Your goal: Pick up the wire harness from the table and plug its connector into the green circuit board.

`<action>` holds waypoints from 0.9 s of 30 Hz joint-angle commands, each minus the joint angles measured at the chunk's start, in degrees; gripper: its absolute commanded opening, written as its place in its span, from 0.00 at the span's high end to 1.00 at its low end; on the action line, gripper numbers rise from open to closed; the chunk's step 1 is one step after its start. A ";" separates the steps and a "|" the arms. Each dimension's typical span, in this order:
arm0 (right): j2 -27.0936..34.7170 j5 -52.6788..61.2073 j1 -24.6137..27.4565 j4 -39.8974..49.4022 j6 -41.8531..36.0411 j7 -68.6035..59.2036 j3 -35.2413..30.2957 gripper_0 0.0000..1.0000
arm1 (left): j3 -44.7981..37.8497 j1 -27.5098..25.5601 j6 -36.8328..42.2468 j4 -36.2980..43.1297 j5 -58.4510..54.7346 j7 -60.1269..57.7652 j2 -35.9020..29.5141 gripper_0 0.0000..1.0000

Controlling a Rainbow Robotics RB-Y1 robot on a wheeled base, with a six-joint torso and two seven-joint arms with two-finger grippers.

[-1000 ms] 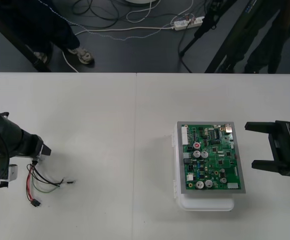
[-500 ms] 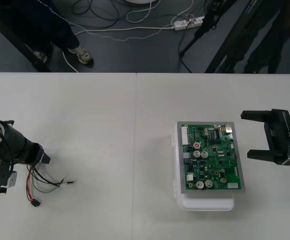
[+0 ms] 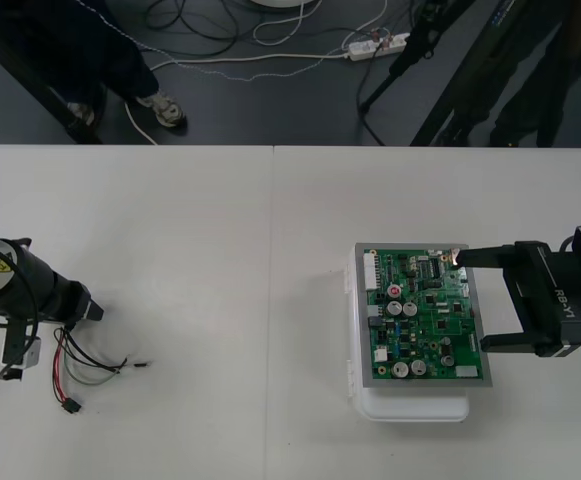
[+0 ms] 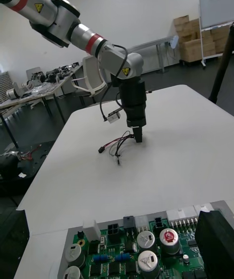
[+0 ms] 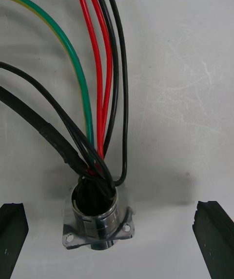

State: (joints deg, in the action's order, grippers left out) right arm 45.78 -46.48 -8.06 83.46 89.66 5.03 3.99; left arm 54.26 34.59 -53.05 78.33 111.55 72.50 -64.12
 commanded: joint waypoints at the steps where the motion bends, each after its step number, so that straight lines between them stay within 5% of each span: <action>1: 3.35 0.96 -1.26 2.06 0.34 2.62 -0.65 0.00 | 0.67 2.24 2.25 -0.81 0.42 2.20 1.37 0.00; 7: 3.35 0.87 -1.26 1.97 0.34 3.76 -4.70 0.00 | 0.93 2.24 2.25 -0.81 0.68 2.38 1.46 0.00; 12: 3.27 0.87 -0.56 1.62 0.34 4.46 -7.42 0.00 | 0.93 2.24 2.25 -0.81 1.12 2.56 1.46 0.12; 14: 3.18 0.87 -0.12 1.71 0.34 4.73 -8.21 0.00 | 1.02 2.24 2.34 -0.81 1.21 2.73 1.46 0.26; 17: 3.35 0.78 0.41 1.80 0.34 5.34 -9.62 0.00 | 1.99 2.32 2.78 -0.81 1.30 2.82 1.46 0.66; 21: 3.97 -0.27 0.85 2.15 0.34 6.05 -11.20 0.00 | 4.36 2.85 4.10 -0.81 1.12 2.82 1.46 1.00; 27: 3.97 -3.53 1.47 2.06 0.34 7.36 -15.24 0.00 | 5.15 3.20 4.27 -0.46 0.68 2.91 1.37 1.00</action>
State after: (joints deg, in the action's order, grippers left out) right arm 47.34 -48.73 -7.75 83.95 89.66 8.41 -7.00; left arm 58.05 35.85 -51.60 77.70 112.37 72.50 -63.28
